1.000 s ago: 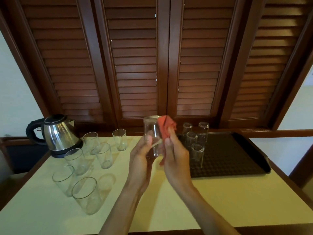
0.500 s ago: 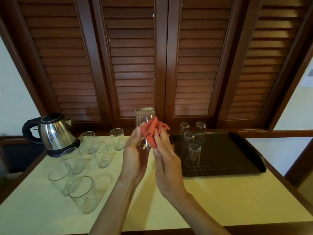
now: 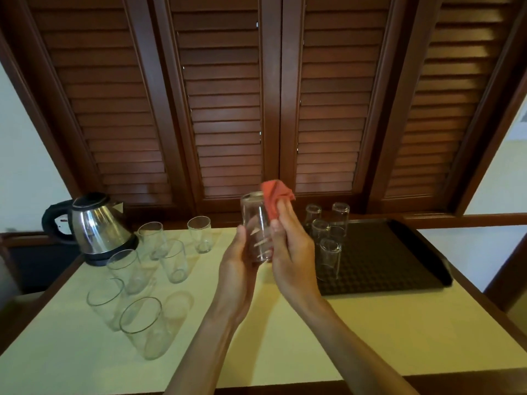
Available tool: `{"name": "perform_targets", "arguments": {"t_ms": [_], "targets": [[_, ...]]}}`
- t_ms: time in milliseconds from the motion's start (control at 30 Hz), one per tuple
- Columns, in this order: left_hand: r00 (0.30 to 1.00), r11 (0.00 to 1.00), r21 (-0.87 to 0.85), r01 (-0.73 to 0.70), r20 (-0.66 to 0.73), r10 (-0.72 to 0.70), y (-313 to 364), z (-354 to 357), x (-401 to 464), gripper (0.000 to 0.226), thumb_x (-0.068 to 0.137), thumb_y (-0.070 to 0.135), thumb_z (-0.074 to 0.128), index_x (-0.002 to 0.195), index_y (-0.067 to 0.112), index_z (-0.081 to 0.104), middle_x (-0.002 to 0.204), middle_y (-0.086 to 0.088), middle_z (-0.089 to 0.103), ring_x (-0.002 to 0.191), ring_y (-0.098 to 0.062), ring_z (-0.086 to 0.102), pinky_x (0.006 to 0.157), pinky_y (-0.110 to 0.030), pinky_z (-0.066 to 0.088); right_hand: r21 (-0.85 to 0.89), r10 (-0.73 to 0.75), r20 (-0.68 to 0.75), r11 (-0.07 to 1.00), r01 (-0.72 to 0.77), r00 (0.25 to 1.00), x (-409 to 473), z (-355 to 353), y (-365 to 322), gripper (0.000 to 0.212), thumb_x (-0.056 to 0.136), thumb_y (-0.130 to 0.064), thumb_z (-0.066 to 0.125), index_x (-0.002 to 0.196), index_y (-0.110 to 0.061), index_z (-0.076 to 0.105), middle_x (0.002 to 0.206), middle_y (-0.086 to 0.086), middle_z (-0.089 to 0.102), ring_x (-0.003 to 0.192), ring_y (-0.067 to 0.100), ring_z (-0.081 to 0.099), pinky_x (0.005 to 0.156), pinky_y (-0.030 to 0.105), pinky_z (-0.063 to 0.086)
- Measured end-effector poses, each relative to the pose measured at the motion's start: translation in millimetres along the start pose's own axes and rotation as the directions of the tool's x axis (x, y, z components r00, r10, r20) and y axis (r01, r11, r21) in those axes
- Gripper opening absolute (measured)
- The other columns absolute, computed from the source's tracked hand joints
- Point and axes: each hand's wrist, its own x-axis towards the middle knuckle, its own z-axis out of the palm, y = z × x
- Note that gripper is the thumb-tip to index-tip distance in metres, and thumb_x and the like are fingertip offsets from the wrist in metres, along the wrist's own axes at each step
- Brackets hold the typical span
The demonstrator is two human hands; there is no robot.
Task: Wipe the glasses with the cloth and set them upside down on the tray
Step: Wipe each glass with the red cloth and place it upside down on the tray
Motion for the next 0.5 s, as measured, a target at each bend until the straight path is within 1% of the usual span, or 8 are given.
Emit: {"name": "perform_targets", "arguments": {"t_ms": [67,133,167,233,300,400,433,500], "targets": [[0.999,0.999,-0.030,0.015,-0.027,-0.016,3,-2,3,0.050,0.113,0.038,0.028,0.132,0.017,0.069,0.129,-0.010,0.074,0.126,-0.024,0.065,0.105,-0.037,0.049,-0.157,-0.144,0.112,0.975,0.161,0.983,-15,7,0,0.047,0.109,-0.027,0.038,0.155,-0.030,0.033,0.166,-0.004,0.028,0.153,0.010,0.024,0.126,0.036,0.020],[1.000,0.999,0.027,-0.017,-0.017,0.017,10,-5,6,0.055,0.110,0.050,0.032,0.135,0.017,0.069,0.135,-0.012,0.071,0.133,-0.027,0.062,0.109,-0.041,0.047,-0.139,-0.158,0.144,0.974,0.178,0.977,-34,9,7,0.048,0.109,-0.021,0.038,0.156,-0.024,0.031,0.167,-0.011,0.020,0.155,0.008,0.013,0.127,0.030,0.012],[0.999,0.996,0.079,-0.051,0.021,0.050,13,-5,5,0.058,0.107,0.054,0.035,0.139,0.017,0.066,0.137,-0.011,0.069,0.134,-0.027,0.061,0.107,-0.040,0.049,-0.065,-0.117,0.128,0.990,0.126,0.985,-36,7,9,0.048,0.108,-0.023,0.038,0.155,-0.027,0.031,0.167,-0.012,0.022,0.155,0.007,0.016,0.126,0.032,0.017],[0.995,0.987,0.137,-0.081,0.076,0.071,10,-4,2,0.052,0.106,0.047,0.043,0.143,0.015,0.063,0.137,-0.010,0.070,0.129,-0.028,0.064,0.097,-0.033,0.055,0.089,0.028,0.060,0.995,-0.033,0.998,-20,4,3,0.043,0.106,-0.035,0.040,0.147,-0.047,0.036,0.159,-0.013,0.038,0.149,0.008,0.033,0.122,0.042,0.032],[0.995,0.988,0.136,-0.074,0.084,0.063,9,-1,1,0.046,0.107,0.038,0.047,0.144,0.016,0.062,0.137,-0.009,0.069,0.128,-0.031,0.064,0.093,-0.033,0.056,0.118,0.069,0.056,0.990,-0.076,0.996,-2,0,-6,0.041,0.104,-0.037,0.042,0.138,-0.060,0.040,0.151,-0.019,0.048,0.141,0.007,0.045,0.114,0.049,0.042],[0.994,0.993,0.072,-0.095,0.063,0.090,16,-4,7,0.050,0.105,0.038,0.047,0.146,0.014,0.059,0.140,-0.013,0.067,0.131,-0.026,0.063,0.100,-0.036,0.053,0.016,-0.094,0.150,0.996,0.093,0.984,-16,3,-2,0.047,0.108,-0.024,0.040,0.153,-0.037,0.032,0.164,-0.021,0.025,0.153,0.007,0.023,0.123,0.043,0.030],[0.994,0.994,0.057,-0.097,0.046,0.095,21,-5,8,0.051,0.105,0.039,0.048,0.147,0.012,0.057,0.139,-0.015,0.067,0.132,-0.028,0.062,0.103,-0.038,0.053,0.023,-0.099,0.160,0.995,0.097,0.982,-23,3,2,0.047,0.109,-0.023,0.039,0.154,-0.035,0.031,0.163,-0.020,0.028,0.153,0.010,0.023,0.123,0.039,0.028],[0.995,0.992,0.081,-0.096,0.026,0.094,23,-5,9,0.049,0.104,0.037,0.050,0.147,0.015,0.057,0.135,-0.014,0.069,0.129,-0.028,0.064,0.101,-0.040,0.053,0.114,0.006,0.137,0.993,-0.022,0.991,-21,0,4,0.044,0.110,-0.026,0.038,0.152,-0.036,0.038,0.146,-0.013,0.055,0.138,0.021,0.050,0.109,0.039,0.048]]}}
